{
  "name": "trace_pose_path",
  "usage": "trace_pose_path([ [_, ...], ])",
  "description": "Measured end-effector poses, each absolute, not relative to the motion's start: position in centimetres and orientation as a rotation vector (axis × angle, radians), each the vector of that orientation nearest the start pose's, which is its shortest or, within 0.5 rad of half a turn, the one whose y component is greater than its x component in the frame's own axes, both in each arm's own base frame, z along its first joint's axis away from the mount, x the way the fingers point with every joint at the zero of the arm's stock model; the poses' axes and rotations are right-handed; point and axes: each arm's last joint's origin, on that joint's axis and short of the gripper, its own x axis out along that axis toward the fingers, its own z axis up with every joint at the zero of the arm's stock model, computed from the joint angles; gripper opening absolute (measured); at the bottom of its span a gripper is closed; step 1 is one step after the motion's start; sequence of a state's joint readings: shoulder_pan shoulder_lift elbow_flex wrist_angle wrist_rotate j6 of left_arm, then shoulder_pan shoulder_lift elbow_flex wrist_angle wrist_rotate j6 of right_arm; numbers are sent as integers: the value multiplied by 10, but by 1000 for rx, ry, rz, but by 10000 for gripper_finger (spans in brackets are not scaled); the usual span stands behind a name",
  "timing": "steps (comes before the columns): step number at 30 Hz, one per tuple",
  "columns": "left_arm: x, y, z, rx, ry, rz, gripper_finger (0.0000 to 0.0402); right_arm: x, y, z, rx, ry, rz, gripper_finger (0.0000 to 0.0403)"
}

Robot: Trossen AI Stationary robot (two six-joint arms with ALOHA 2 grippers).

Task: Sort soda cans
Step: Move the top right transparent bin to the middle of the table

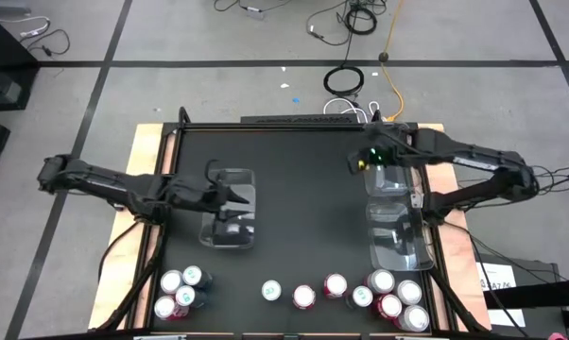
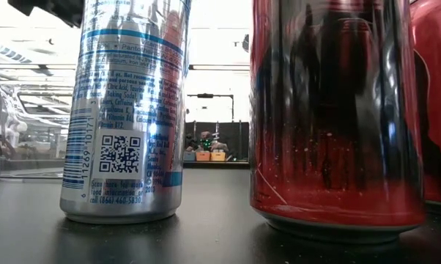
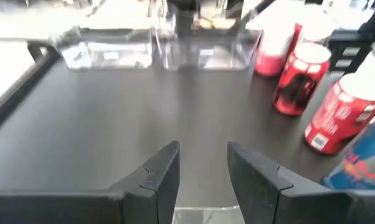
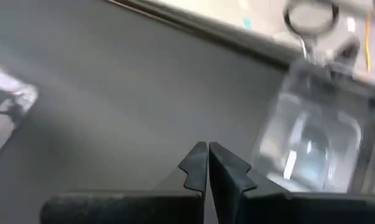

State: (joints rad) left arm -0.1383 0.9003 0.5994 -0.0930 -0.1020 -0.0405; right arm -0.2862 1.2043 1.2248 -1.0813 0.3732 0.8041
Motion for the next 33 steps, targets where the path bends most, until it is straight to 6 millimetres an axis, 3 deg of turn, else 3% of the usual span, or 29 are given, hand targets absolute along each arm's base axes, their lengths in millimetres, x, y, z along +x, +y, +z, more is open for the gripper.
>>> trace_pose_path([
  [7, 160, -19, 267, 32, 367, -33, 144, 198, -114, 305, 849, 860, -1106, 37],
  [14, 136, -16, 274, 24, 342, -33, 144, 204, -145, 275, 907, 999, -1183, 89],
  [24, 131, -15, 279, 14, 290, -33, 144, 208, -176, 240, 869, 1192, -1203, 154],
  [33, 131, -15, 280, 8, 277, -32, 144, 198, -188, 204, 956, 1211, -1130, 147],
])
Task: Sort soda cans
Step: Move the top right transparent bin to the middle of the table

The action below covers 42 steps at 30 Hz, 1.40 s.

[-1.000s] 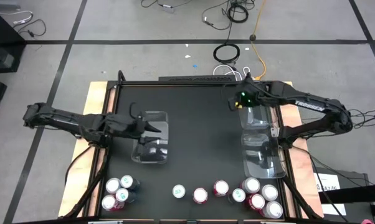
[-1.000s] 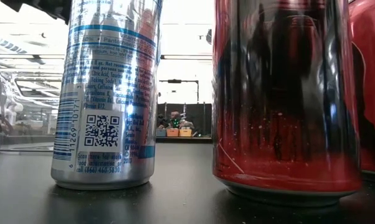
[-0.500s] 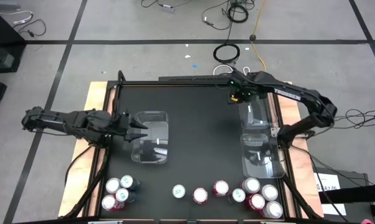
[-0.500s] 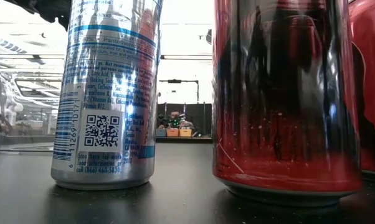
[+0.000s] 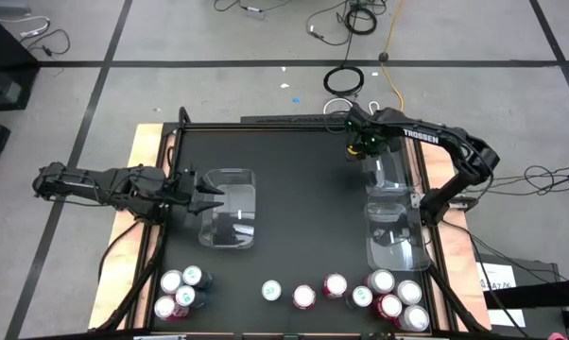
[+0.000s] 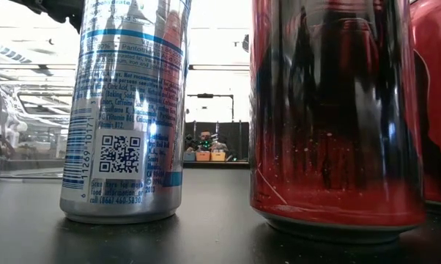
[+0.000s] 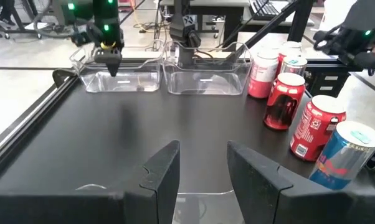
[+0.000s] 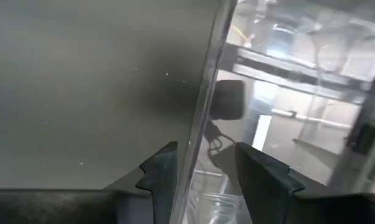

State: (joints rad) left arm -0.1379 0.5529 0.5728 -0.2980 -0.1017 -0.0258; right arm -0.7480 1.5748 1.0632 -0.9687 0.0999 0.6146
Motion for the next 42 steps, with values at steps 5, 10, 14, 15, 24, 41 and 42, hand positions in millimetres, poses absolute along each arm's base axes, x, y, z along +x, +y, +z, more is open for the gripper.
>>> trace_pose_path([
  [5, 131, -15, 281, -14, 274, -30, 144, 192, -190, 191, 940, 1209, -1114, 96],
  [10, 131, -15, 281, -7, 274, -24, 144, 199, -197, 200, 914, 1131, -1109, 11],
  [14, 131, -15, 281, 35, 275, -26, 144, 215, -197, 218, 925, 1037, -1098, 3],
  [15, 131, -15, 281, 50, 274, -26, 144, 221, -196, 224, 926, 1009, -1090, 3],
  [24, 130, -15, 281, 70, 268, -23, 144, 291, -168, 275, 971, 791, -979, 1],
  [41, 113, -9, 290, 66, 186, 70, 144, 442, -54, 265, 1056, 876, -936, 0],
  [42, 112, -9, 290, 67, 187, 69, 144, 447, -48, 262, 1061, 881, -935, 0],
])
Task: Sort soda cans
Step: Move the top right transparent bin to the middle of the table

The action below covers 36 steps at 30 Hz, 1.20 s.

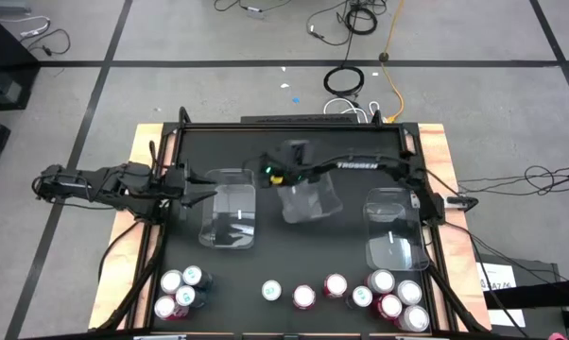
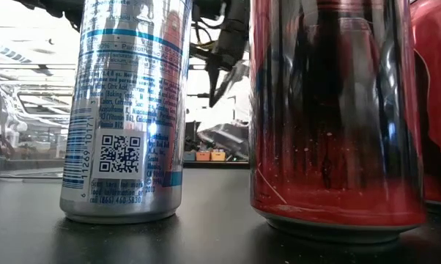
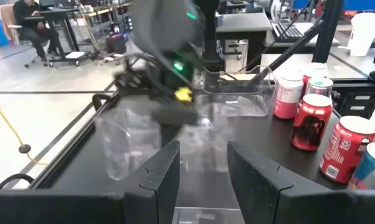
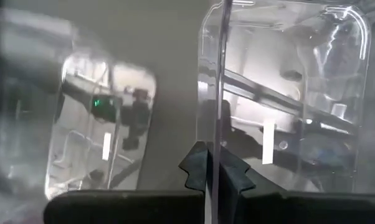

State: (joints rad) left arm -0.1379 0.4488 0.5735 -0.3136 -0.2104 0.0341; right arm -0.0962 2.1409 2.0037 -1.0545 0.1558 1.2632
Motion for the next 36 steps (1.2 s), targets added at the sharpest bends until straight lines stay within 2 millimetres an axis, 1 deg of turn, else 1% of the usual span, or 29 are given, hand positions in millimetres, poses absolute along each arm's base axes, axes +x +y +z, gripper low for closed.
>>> trace_pose_path([
  [5, 110, -9, 285, 76, 241, 71, 144, 458, -18, 251, 1097, 874, -954, 0],
  [9, 109, -9, 281, 83, 280, 71, 144, 460, -3, 240, 1121, 889, -997, 0],
  [12, 108, -9, 279, 88, 304, 71, 144, 462, 3, 234, 1138, 889, -1018, 0],
  [17, 107, -9, 276, 100, 338, 69, 144, 468, 5, 225, 1161, 874, -1024, 0],
  [23, 107, -9, 274, 99, 360, 69, 144, 473, 5, 227, 1187, 823, -987, 6],
  [28, 106, -8, 271, 101, 388, 69, 144, 473, 4, 227, 1173, 807, -998, 18],
  [36, 106, -8, 271, 100, 387, 69, 144, 475, 4, 227, 1166, 779, -995, 33],
])
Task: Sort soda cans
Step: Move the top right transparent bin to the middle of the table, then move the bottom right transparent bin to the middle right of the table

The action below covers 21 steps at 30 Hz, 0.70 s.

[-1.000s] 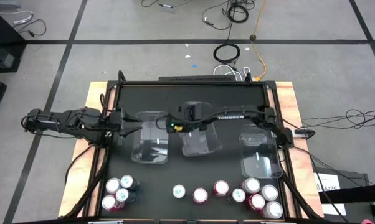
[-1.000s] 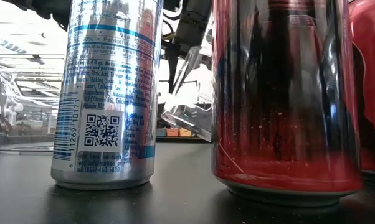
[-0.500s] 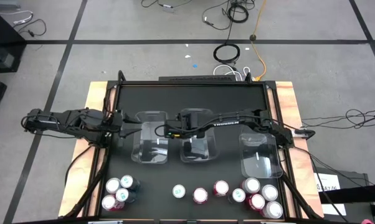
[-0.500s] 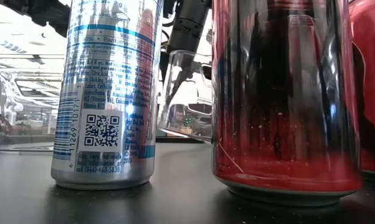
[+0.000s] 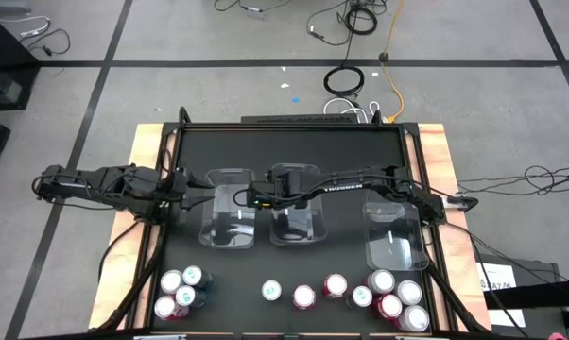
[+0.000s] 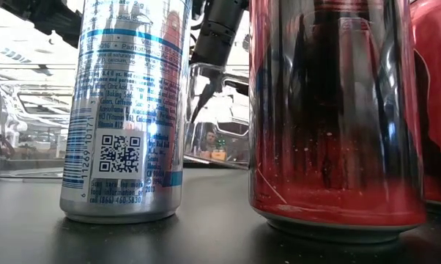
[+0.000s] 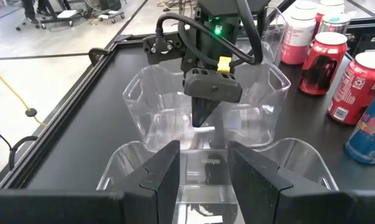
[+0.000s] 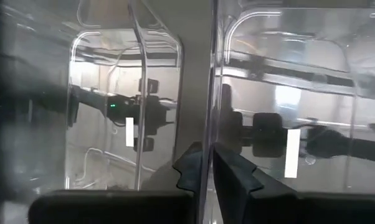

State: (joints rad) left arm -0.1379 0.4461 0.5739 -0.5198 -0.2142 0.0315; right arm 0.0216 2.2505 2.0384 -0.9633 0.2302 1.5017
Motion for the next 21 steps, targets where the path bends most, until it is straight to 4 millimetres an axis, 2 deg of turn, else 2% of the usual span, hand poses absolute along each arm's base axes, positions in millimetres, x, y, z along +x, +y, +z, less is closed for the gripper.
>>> trace_pose_path([
  [12, 106, -8, 272, 99, 386, 69, 144, 476, 3, 228, 1148, 803, -955, 57],
  [21, 106, -8, 272, 97, 386, 70, 144, 462, -5, 264, 1084, 776, -894, 57],
])
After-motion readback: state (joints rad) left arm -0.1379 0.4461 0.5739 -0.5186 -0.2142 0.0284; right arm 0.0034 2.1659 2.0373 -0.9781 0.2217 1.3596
